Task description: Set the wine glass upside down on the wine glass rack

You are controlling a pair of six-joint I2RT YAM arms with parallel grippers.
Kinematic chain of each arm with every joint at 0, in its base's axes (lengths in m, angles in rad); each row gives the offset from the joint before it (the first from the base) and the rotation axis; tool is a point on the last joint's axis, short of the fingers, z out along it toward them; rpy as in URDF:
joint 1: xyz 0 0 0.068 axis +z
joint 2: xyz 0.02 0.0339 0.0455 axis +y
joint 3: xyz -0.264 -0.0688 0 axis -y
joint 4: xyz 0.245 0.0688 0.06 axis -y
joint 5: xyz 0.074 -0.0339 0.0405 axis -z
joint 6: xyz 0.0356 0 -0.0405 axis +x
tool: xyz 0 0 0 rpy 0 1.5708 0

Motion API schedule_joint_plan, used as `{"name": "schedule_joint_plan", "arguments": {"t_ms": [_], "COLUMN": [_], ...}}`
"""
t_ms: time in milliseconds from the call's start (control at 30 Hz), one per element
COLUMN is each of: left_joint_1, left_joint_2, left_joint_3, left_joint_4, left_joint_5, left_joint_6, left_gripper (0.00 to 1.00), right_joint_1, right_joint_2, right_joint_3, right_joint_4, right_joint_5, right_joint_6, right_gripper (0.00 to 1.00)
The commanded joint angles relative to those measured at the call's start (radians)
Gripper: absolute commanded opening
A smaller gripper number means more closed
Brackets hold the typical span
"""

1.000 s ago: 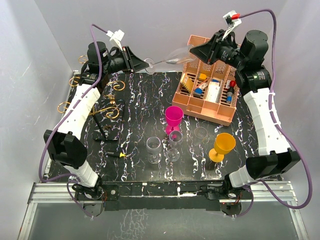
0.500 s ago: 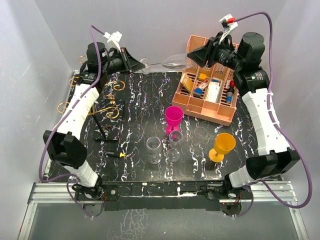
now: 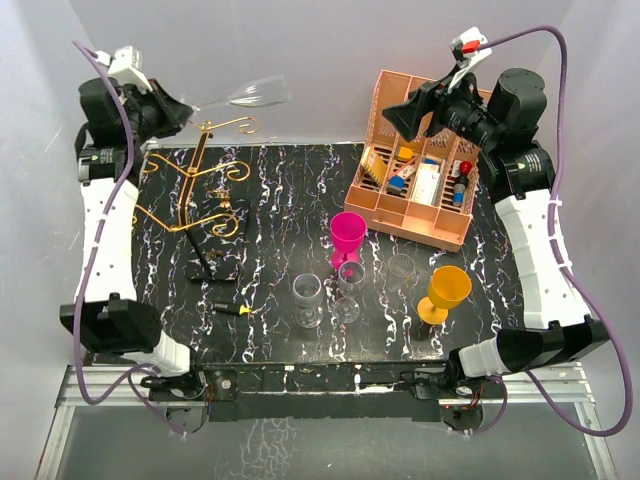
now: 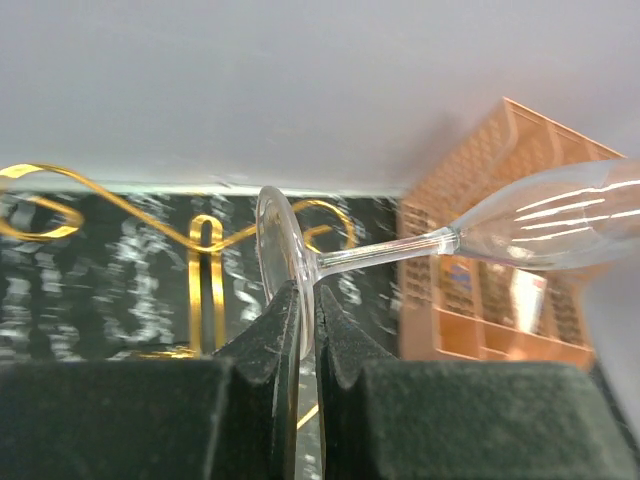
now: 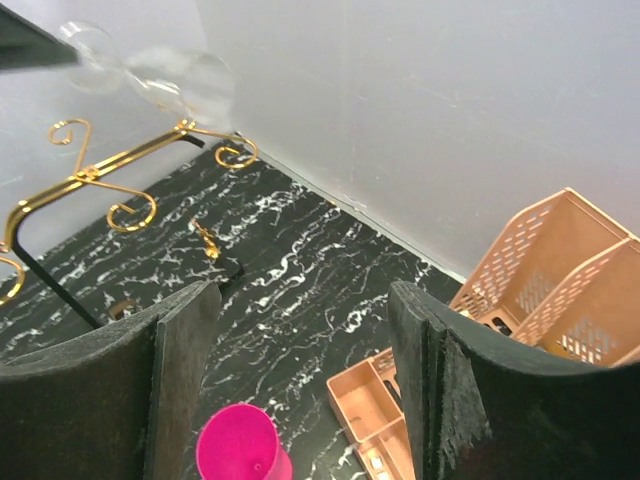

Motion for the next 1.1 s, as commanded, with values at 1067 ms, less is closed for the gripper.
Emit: {"name": "schedule_joint_plan", "arguments": {"t_ms": [1067], "left_joint_1": [0.017], "left_joint_2": [-0.026], "left_joint_3": [0.026], "left_joint_4": [0.005], "left_joint_5": [-1.095], "left_joint_6": [1.227], "left_gripper": [0.00], "right_joint_1": [0.000], "right_joint_2": [0.006], "right_joint_3": [-0.238], "right_joint_4": [-0.116], "right_joint_5": [-0.020], "right_joint_6": [-0.359], "right_gripper": [0.96]}}
